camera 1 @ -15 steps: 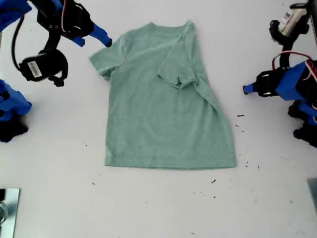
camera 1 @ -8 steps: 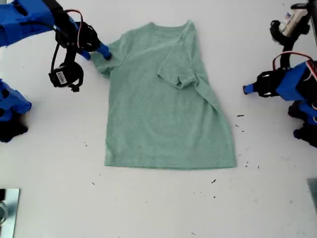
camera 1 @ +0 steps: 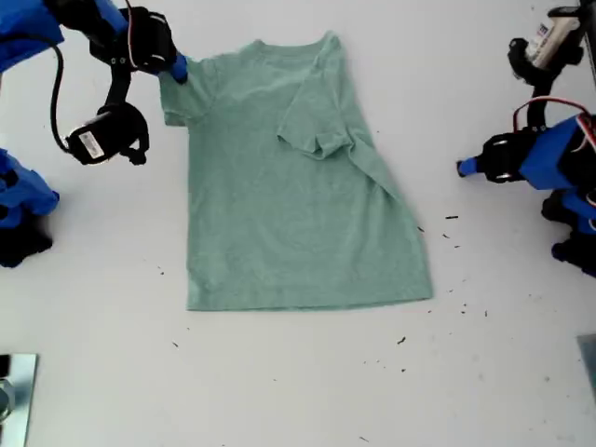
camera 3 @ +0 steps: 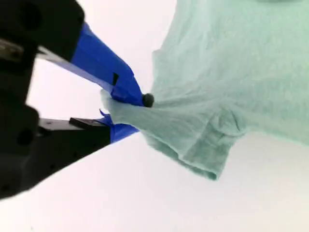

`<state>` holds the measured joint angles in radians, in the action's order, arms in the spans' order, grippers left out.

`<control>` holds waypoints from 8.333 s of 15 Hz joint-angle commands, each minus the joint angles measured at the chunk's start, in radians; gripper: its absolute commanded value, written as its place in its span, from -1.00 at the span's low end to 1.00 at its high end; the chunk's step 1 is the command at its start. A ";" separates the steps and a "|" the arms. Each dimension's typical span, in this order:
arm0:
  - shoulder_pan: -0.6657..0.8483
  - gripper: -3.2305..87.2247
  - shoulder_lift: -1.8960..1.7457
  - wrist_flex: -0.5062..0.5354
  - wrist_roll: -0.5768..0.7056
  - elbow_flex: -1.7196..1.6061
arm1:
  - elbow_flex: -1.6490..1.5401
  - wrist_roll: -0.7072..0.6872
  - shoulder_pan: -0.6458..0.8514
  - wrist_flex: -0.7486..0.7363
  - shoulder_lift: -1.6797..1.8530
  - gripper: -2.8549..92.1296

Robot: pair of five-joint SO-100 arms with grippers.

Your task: Fold t shirt

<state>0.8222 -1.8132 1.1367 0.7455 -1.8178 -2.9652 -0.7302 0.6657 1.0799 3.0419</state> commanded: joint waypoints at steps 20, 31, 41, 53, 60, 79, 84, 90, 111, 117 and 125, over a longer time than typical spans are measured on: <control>-0.453 -0.93 -1.557 -0.282 -0.434 -1.382 | 0.003 0.026 -0.021 0.023 0.023 -0.89; -0.448 -0.93 -1.582 -0.279 -0.426 -1.405 | 1.143 0.276 -0.712 0.454 -0.838 -0.40; -0.451 -0.93 -1.582 -0.282 -0.419 -1.405 | 0.514 0.325 -0.680 -0.210 -0.979 -0.52; -0.454 -0.93 -1.585 -0.281 -0.414 -1.405 | 1.569 0.322 -0.701 0.546 -1.270 -0.98; -0.453 -0.93 -1.592 -0.278 -0.411 -1.407 | 1.795 0.370 -0.726 0.216 -1.629 -0.28; -0.485 -0.93 -1.525 -0.275 -0.485 -1.373 | -0.032 0.058 -0.222 0.083 0.160 -0.89; -0.873 -0.93 -0.370 0.117 -0.713 -0.252 | -0.046 0.069 -0.215 0.083 0.173 -0.89; -0.992 -0.93 0.215 0.446 -0.701 0.580 | -0.080 0.081 -0.218 0.155 0.324 -0.89; -0.782 -0.93 -0.098 0.103 -0.706 0.083 | -0.091 0.089 -0.252 0.176 0.365 -0.89; -0.816 -0.53 0.894 -0.067 -0.543 0.979 | -0.092 0.094 -0.249 0.181 0.374 -0.89; -0.833 -0.74 0.324 0.337 -0.522 0.894 | -0.097 0.095 -0.247 0.190 0.393 -0.89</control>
<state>-0.0061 -1.1873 1.3975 0.2178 -0.9281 -3.0342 -0.6473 0.4172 1.2655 3.4192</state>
